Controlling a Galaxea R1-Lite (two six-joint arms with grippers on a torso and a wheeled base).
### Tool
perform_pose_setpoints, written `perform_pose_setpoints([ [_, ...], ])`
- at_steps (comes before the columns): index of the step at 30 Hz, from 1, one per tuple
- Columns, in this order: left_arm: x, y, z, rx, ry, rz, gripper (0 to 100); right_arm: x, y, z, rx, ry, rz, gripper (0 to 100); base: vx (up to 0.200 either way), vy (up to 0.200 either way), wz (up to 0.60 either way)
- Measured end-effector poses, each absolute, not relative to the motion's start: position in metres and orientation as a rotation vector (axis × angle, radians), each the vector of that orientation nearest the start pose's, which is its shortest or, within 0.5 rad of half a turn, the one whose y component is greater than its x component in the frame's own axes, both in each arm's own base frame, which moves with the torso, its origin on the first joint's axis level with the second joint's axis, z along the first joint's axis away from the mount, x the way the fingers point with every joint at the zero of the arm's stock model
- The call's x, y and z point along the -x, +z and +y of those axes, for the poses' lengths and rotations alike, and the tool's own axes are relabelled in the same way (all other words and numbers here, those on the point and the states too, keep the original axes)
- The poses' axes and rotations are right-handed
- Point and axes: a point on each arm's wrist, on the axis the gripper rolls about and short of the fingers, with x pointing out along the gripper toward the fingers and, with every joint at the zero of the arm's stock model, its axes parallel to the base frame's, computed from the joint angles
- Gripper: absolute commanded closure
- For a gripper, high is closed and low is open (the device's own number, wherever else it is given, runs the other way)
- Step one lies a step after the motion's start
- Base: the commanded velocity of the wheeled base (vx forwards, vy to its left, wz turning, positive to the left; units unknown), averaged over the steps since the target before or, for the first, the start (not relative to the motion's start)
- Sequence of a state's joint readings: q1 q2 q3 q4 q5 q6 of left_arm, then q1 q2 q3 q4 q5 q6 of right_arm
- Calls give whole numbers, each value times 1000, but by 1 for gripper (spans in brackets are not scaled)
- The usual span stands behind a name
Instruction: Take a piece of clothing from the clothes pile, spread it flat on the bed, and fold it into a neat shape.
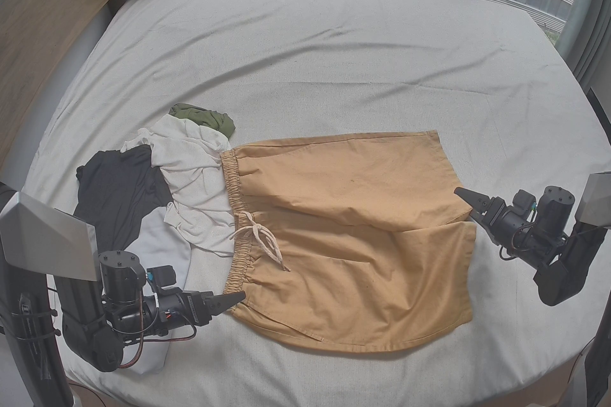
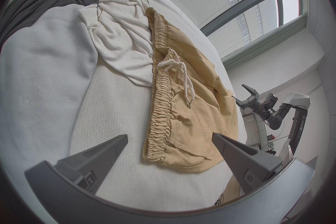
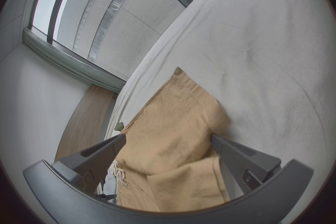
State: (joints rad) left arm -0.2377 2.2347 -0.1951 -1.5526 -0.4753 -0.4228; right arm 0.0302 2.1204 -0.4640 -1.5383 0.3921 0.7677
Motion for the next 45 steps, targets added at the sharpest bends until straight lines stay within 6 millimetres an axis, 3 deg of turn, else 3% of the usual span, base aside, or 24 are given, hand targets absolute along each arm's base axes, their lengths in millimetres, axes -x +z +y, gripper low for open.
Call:
perform_pose_setpoints([
  [15, -252, 0, -72, 457, -584, 634, 0, -310, 64, 7, -758, 319, 268, 0, 0, 0, 0],
  [23, -251, -1, -71, 457, -582, 641, 0, -284, 55, 3, -638, 289, 338, 0, 0, 0, 0],
  [32, -245, -3, -72, 458, -588, 666, 0, -238, 39, -11, -561, 306, 466, 0, 0, 0, 0],
  [37, -244, -3, -76, 464, -601, 676, 0, -236, 39, -23, -558, 311, 452, 0, 0, 0, 0],
  [45, -248, -3, -87, 521, -625, 688, 0, -237, 40, -25, -559, 303, 448, 0, 0, 0, 0],
])
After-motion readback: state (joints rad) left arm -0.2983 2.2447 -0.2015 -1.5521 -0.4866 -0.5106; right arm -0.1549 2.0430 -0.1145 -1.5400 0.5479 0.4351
